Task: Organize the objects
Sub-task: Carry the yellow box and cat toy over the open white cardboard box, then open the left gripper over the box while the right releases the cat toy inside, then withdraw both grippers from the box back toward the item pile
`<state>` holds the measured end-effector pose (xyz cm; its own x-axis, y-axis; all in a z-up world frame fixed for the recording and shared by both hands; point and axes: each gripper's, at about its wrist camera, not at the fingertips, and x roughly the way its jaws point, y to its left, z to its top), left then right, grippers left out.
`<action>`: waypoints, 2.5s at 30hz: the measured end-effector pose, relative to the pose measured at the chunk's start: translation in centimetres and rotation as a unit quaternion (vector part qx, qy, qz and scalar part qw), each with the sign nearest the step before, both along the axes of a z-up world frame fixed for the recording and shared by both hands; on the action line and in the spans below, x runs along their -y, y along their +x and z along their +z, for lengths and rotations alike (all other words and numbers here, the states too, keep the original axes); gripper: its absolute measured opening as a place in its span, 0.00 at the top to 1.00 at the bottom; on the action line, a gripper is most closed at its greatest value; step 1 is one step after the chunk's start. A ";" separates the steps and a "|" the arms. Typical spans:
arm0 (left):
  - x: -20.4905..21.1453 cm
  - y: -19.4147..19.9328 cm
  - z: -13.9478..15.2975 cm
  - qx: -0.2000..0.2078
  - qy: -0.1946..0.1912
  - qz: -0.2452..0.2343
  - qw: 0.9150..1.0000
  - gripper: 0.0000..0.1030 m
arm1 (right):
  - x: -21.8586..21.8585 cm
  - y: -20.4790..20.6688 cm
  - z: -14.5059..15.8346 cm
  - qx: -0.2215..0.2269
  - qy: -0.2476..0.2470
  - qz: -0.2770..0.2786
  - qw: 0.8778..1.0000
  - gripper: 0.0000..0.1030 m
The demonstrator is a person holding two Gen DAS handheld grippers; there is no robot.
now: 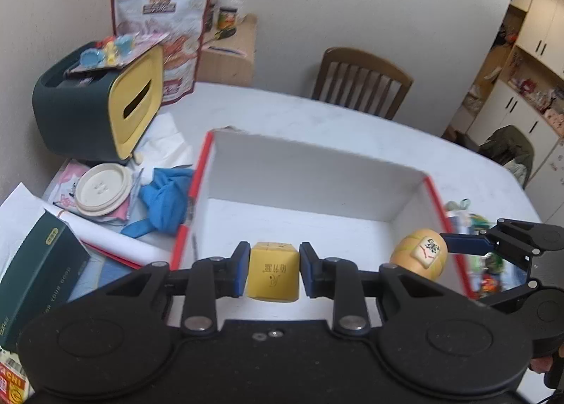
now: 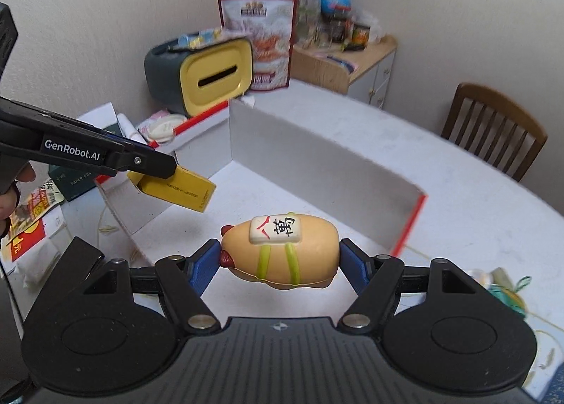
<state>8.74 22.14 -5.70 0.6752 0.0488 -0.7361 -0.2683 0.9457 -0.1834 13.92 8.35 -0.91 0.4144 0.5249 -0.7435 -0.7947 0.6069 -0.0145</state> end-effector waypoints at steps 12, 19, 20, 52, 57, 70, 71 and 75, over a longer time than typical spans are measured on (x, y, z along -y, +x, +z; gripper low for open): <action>-0.6 3.3 -2.9 -0.036 0.011 -0.018 0.999 0.73 | -5.9 2.6 -5.4 -0.052 -0.068 0.020 0.996 0.29; -0.1 4.5 -4.2 -0.070 -0.002 -0.041 0.997 0.73 | -6.5 3.9 -6.1 -0.104 -0.092 0.016 0.990 0.29; 0.0 4.5 -4.2 -0.071 0.000 -0.044 0.997 0.72 | -6.5 4.0 -6.3 -0.110 -0.095 0.013 0.989 0.29; 2.4 2.9 -2.5 -0.102 -0.002 -0.077 0.992 0.54 | -1.2 2.6 -1.2 -0.106 -0.022 0.021 0.994 0.28; 4.4 2.4 -0.5 -0.070 0.005 -0.090 0.993 0.53 | 1.5 1.5 1.2 -0.086 0.013 0.013 0.996 0.28; 10.7 1.1 3.9 0.003 0.041 -0.111 0.993 0.38 | 9.9 -0.4 6.0 -0.023 0.101 -0.038 0.994 0.26; 11.2 1.1 4.2 0.007 0.044 -0.112 0.993 0.38 | 10.6 -0.4 6.2 -0.019 0.106 -0.042 0.993 0.23; 13.3 1.2 4.9 0.019 0.048 -0.115 0.992 0.35 | 13.3 -0.5 6.9 -0.005 0.117 -0.057 0.991 0.23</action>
<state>9.89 8.79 -0.85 0.7034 -0.0412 -0.7096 -0.0387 0.9946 -0.0962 13.39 -4.92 5.99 0.4741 0.6331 -0.6119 -0.7195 0.6791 0.1453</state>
